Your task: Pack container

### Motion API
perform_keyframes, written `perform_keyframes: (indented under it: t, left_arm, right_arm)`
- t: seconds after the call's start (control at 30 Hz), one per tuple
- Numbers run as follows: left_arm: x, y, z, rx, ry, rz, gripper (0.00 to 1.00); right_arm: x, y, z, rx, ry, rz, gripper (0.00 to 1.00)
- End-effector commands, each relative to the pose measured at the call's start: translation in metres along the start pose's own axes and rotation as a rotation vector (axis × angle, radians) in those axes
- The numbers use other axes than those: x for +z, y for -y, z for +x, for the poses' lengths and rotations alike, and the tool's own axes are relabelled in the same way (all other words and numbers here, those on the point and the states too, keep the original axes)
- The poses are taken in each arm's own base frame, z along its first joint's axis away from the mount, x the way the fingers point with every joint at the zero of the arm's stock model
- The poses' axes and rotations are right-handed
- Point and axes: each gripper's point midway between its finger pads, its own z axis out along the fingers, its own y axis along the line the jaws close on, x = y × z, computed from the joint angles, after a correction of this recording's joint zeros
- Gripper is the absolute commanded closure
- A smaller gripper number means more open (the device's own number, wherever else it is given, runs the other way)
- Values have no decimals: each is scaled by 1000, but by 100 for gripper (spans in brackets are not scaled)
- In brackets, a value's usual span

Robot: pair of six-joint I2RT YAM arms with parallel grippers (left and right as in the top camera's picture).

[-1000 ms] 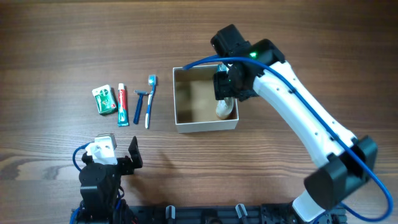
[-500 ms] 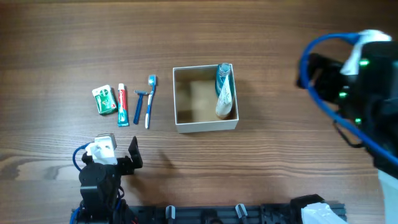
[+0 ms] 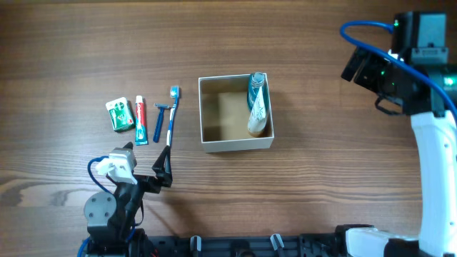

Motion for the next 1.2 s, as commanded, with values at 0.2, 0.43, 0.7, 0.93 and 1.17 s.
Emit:
perform_keyframes:
  t: [0.2, 0.43, 0.7, 0.93, 1.17]
  left_arm:
    - [-5, -1, -63, -147, -166, -166, 0]
    - [49, -17, -88, -115, -575, -297, 0]
    - [90, -98, -35, -323, -742, -509, 0]
    - [115, -143, 27, -295, -911, -576, 2]
    - [129, -180, 58, -291, -937, -655, 4]
  right_arm:
    - [25, 0, 5, 11, -66, 35, 0]
    - [25, 0, 5, 11, -66, 35, 0]
    - [25, 0, 5, 11, -66, 35, 0]
    - [25, 0, 5, 11, -66, 35, 0]
    - [25, 0, 5, 11, -66, 35, 0]
